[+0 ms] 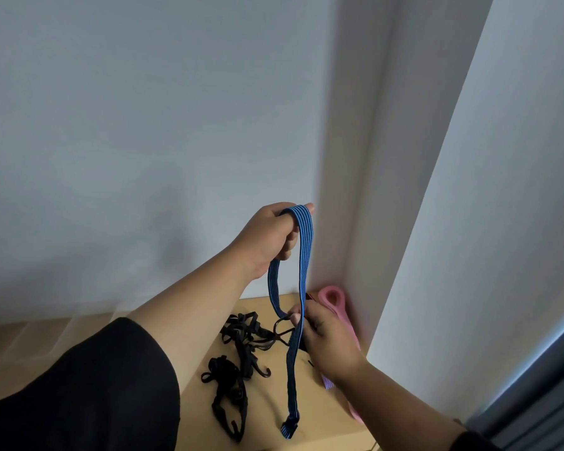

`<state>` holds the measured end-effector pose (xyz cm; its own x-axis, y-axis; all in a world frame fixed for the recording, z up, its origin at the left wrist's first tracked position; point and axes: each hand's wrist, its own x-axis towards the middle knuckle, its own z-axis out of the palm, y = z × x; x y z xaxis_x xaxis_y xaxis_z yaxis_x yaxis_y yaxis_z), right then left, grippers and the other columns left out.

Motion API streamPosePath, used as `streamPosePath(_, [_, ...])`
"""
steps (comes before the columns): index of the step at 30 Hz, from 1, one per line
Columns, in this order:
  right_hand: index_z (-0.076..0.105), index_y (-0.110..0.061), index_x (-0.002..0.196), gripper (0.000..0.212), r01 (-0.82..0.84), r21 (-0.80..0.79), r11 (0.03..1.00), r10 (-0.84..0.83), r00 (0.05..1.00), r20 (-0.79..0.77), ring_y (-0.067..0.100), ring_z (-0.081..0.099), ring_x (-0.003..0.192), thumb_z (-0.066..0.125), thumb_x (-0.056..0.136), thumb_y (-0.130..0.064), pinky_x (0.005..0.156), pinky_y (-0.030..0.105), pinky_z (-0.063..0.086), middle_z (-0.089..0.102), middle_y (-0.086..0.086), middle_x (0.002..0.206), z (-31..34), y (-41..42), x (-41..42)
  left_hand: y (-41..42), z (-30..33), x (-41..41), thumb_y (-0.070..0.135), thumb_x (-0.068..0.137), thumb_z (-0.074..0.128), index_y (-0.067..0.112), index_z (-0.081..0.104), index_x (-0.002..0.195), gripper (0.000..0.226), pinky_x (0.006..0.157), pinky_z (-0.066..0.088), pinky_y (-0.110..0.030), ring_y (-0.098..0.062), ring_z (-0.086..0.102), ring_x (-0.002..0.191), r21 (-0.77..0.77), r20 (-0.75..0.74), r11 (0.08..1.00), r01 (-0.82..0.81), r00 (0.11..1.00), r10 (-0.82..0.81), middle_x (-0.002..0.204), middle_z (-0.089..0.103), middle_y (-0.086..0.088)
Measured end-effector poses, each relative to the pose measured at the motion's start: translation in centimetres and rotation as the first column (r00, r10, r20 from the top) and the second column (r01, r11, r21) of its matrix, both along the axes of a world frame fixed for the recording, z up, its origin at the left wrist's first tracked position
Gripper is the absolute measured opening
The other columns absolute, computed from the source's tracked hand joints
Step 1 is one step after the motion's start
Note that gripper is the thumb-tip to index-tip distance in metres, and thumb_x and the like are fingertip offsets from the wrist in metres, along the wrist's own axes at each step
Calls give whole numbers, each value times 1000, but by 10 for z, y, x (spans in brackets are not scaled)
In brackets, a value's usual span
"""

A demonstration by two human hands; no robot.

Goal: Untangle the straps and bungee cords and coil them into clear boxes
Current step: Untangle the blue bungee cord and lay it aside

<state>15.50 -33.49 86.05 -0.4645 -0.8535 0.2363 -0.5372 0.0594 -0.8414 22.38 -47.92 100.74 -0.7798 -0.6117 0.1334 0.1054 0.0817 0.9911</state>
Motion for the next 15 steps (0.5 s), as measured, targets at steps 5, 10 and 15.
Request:
streamPosePath(5, [60, -39, 85, 15, 66, 43, 997, -74, 973, 219, 2, 45, 54, 61, 100, -35, 53, 14, 41, 56, -14, 63, 1, -7, 2, 6, -2, 2, 40, 85, 66, 26, 47, 52, 41, 44, 27, -22, -15, 28, 45, 5, -12, 999, 45, 999, -45, 53, 34, 3])
streamPosePath(10, [59, -30, 90, 11, 73, 48, 996, -83, 963, 256, -2, 56, 53, 65, 98, -27, 49, 12, 45, 63, -18, 68, 5, -6, 6, 9, 0, 5, 39, 87, 65, 26, 47, 50, 43, 43, 26, -22, -14, 28, 43, 24, -51, 998, 61, 997, -60, 50, 34, 6])
streamPosePath(15, [60, -25, 103, 2, 154, 16, 988, -143, 871, 469, 16, 60, 64, 59, 102, -23, 60, 30, 56, 65, 1, 73, 6, -9, 8, 7, 2, 9, 41, 87, 65, 26, 47, 52, 42, 44, 26, -23, -15, 27, 45, 6, -64, 999, 33, 997, -33, 52, 34, 4])
